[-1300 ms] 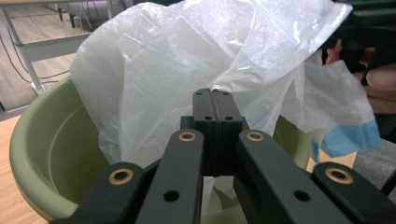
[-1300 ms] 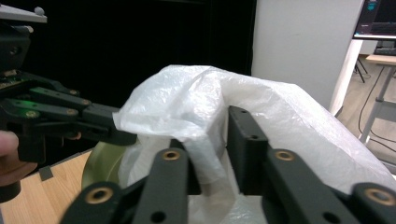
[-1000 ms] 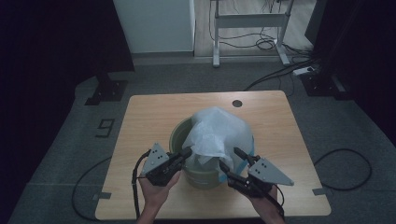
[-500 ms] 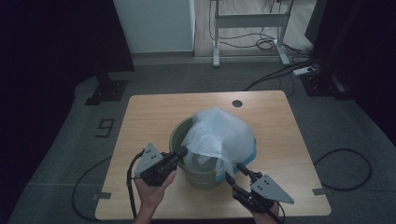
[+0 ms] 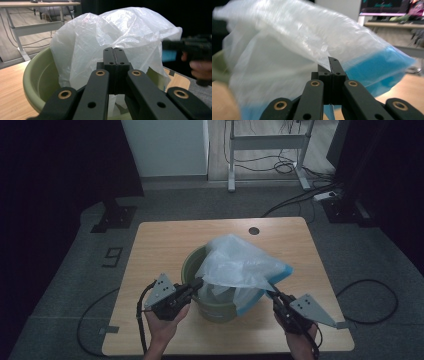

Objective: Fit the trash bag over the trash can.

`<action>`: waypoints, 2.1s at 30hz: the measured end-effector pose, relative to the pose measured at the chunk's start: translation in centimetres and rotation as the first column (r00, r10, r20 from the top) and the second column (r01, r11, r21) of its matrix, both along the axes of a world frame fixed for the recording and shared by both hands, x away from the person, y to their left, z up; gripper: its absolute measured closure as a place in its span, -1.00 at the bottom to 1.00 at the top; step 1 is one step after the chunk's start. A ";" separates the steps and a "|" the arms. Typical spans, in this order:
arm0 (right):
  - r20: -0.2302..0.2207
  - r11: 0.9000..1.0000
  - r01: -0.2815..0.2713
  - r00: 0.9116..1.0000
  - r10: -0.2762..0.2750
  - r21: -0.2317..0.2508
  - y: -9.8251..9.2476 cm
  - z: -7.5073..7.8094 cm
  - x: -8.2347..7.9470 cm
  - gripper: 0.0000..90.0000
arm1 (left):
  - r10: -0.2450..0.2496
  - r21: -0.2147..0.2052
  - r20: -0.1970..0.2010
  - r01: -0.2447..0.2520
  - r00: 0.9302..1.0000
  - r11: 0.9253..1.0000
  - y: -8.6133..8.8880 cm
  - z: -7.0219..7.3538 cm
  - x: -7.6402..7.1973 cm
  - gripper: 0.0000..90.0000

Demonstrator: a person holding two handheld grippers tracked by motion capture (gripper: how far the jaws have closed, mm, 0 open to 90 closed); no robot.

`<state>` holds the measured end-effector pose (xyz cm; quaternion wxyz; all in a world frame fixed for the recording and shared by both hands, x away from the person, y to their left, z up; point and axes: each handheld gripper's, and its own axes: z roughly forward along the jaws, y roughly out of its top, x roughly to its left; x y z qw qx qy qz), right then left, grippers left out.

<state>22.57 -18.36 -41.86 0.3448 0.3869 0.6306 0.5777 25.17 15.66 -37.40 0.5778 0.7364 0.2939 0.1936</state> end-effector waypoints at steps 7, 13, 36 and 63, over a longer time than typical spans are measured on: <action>0.084 0.999 0.026 0.996 -0.028 0.033 -1.0 4.0 1.0 0.97 | -0.025 0.013 0.009 0.025 1.000 1.000 0.1 0.1 -0.6 1.00; 0.130 0.999 -0.020 0.991 0.014 0.043 0.1 6.1 1.1 0.96 | -0.032 0.014 0.000 0.032 0.999 0.999 0.8 -0.2 -1.1 1.00; 0.065 0.994 -0.105 0.992 0.106 -0.022 1.6 3.4 1.0 0.96 | 0.002 -0.034 -0.007 -0.002 1.000 0.999 2.3 2.9 -0.5 0.03; 0.063 0.990 -0.119 0.990 0.124 -0.069 2.1 2.7 0.8 0.96 | -0.163 0.091 -0.144 0.177 0.976 0.980 -4.0 2.9 4.5 0.65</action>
